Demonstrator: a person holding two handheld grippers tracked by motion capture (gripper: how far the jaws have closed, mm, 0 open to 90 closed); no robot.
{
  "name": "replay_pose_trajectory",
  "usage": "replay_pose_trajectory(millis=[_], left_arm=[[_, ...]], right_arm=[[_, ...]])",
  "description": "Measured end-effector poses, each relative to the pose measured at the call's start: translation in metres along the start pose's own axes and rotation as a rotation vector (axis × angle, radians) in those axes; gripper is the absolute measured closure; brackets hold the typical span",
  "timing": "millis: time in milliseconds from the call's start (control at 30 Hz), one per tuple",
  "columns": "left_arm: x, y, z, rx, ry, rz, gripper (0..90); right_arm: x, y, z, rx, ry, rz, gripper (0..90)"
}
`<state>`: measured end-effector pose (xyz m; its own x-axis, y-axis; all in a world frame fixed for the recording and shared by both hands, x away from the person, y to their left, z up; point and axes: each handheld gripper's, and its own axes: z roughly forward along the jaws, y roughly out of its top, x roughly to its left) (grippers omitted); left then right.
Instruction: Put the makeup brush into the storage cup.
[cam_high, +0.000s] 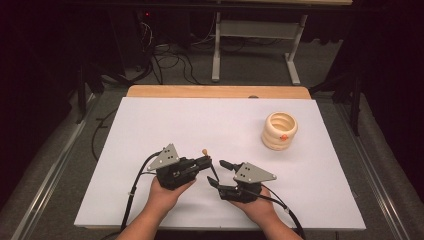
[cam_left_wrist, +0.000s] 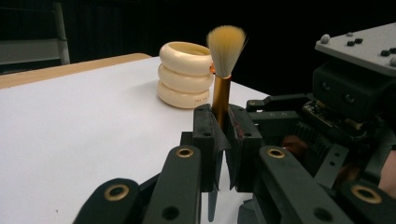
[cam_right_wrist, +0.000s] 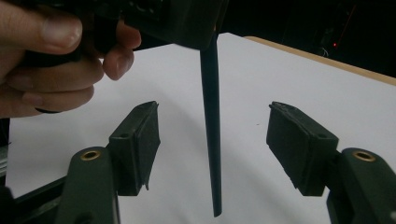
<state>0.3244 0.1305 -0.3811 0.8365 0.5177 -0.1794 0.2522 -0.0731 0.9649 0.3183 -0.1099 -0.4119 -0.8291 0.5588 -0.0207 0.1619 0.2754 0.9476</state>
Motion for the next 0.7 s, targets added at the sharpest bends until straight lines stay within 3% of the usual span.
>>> replay_pose_trajectory(millis=[700], left_arm=[[-0.0053, -0.0036, 0.0079, 0.040, -0.014, 0.023, 83.5]], right_arm=[[0.0020, 0.0025, -0.0035, -0.019, -0.010, -0.048, 60.2]])
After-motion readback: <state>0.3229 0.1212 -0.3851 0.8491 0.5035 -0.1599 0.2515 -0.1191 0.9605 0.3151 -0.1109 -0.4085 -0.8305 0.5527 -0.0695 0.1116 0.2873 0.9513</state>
